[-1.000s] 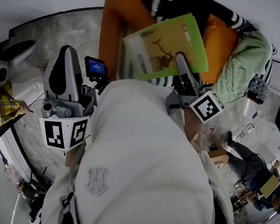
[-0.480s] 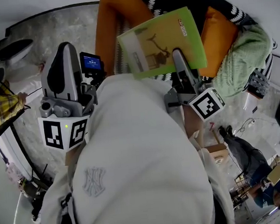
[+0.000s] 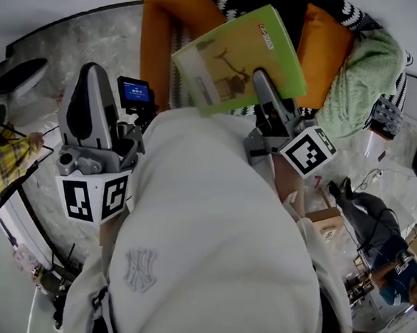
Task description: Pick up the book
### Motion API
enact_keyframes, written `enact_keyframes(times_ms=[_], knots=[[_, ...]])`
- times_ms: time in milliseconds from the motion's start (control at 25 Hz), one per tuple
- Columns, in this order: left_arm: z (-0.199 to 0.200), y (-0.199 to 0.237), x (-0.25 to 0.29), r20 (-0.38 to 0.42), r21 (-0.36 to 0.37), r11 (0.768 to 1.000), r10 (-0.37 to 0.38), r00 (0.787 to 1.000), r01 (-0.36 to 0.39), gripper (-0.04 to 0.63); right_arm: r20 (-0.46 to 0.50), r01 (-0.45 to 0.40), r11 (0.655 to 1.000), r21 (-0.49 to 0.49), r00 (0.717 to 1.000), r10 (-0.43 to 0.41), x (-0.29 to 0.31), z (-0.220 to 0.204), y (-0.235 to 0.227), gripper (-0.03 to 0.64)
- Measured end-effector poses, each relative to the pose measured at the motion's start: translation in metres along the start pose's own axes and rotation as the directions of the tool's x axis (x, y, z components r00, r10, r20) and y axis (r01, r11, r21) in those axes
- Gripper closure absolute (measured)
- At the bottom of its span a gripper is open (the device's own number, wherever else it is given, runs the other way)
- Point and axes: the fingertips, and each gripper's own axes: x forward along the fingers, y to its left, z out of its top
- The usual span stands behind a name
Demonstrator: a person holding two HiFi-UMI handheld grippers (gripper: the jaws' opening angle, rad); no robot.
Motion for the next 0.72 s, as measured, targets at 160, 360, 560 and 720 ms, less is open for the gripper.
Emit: enact_keyframes(times_ms=[160,360,560,720], knots=[[0.0023,-0.0007,0.0001,0.006,-0.009,1.0,-0.003,1.0,0.003,0.584,-0.003,-0.001,1.0,-0.009,1.0,0.001,0.0005,0.0018,0.0045,0.469],[0.0005,-0.0016,0.0014,0.003,-0.016,1.0,-0.012,1.0,0.012,0.584,0.0,0.004,1.0,-0.011,1.0,-0.004,-0.0001,0.0021,0.0031,0.469],[0.0027,-0.0018,0.0015,0.017,-0.017,1.0,-0.009,1.0,0.01,0.584,-0.006,-0.003,1.0,-0.018,1.0,0.003,0.0024,0.0026,0.0034,0.469],[0.0053,-0.0036,-0.0001,0.028,-0.015,1.0,-0.007,1.0,0.007,0.584,-0.008,-0.015,1.0,-0.027,1.0,0.015,0.0039,0.0044,0.0055,0.469]])
